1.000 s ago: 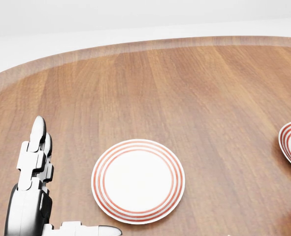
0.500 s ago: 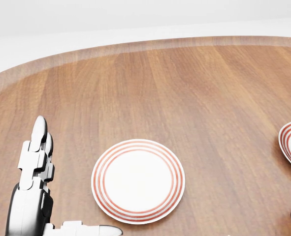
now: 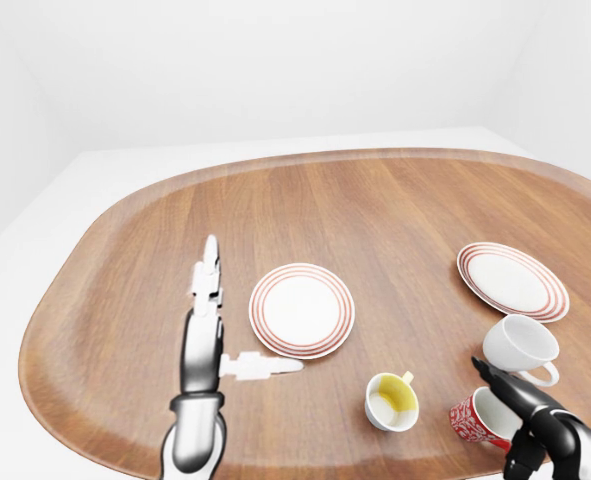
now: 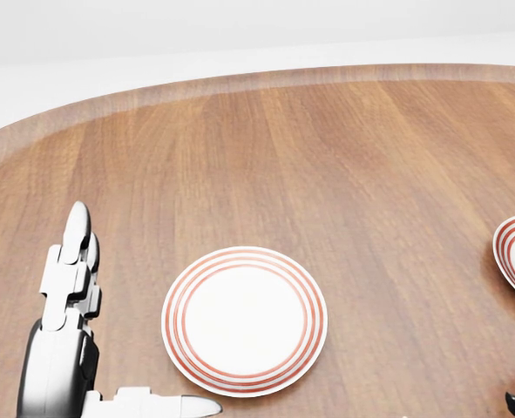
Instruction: Put the red mug on the left plate.
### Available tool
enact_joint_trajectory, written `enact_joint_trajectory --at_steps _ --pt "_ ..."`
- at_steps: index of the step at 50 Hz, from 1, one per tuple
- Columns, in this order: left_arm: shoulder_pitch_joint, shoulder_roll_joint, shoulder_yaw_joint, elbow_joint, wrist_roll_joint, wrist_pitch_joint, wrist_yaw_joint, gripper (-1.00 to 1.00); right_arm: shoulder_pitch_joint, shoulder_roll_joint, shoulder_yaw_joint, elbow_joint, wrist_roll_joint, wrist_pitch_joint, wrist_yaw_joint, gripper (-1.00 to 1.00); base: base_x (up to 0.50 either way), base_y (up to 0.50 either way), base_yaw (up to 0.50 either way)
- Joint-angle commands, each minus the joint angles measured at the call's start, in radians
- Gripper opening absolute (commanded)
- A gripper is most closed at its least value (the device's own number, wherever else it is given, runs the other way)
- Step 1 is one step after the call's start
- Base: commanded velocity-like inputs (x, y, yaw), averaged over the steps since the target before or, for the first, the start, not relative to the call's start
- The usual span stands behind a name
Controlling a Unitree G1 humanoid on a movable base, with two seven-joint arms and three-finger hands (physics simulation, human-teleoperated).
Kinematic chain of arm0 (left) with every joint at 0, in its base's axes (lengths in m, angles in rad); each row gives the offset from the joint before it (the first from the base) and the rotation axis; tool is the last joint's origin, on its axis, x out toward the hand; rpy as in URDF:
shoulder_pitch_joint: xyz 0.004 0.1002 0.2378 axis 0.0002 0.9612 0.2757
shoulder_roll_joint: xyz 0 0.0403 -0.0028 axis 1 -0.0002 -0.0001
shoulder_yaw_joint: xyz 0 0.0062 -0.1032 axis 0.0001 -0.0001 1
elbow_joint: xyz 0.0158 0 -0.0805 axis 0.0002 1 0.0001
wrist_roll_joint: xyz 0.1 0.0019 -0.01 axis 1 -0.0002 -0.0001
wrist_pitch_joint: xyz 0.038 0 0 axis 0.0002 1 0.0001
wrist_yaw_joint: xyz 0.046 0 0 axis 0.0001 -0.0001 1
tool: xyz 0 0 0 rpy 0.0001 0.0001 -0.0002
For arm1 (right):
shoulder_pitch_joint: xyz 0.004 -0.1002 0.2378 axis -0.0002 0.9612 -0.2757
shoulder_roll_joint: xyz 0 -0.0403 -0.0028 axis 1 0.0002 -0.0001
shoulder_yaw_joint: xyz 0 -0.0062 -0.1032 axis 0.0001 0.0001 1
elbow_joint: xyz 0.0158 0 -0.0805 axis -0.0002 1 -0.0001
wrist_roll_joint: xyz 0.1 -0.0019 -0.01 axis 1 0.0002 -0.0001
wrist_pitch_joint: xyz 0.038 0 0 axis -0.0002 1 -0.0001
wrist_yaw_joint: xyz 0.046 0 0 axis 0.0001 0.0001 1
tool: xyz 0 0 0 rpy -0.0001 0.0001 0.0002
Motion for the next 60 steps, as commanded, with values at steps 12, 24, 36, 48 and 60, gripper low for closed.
enact_joint_trajectory --at_steps 12,24,36,48,60 --pt "-0.01 0.0 -0.01 -0.001 0.009 0.014 0.002 1.0 0.002 -0.017 0.024 0.046 0.0 0.0 -0.017 1.0 0.0 0.0 0.0" --pt "-0.006 0.002 -0.012 -0.003 0.009 0.012 0.004 1.0 0.018 -0.009 0.019 0.043 0.001 0.0 -0.008 -1.0 0.0 0.0 0.0" --pt "-0.002 0.004 -0.016 -0.007 0.011 0.011 0.006 1.0 0.024 -0.014 0.012 0.054 -0.001 0.0 -0.012 -1.0 0.0 0.0 0.0" --pt "-0.003 0.005 -0.015 -0.01 0.009 0.013 0.006 1.0 0.008 -0.005 -0.054 -0.164 -0.014 0.0 0.007 -1.0 0.0 0.0 0.0" --pt "0.002 0.002 0.009 -0.005 -0.008 0.0 -0.003 1.0 -0.541 -0.144 0.198 -0.438 -0.127 0.022 0.007 -1.0 0.0 0.0 0.0"
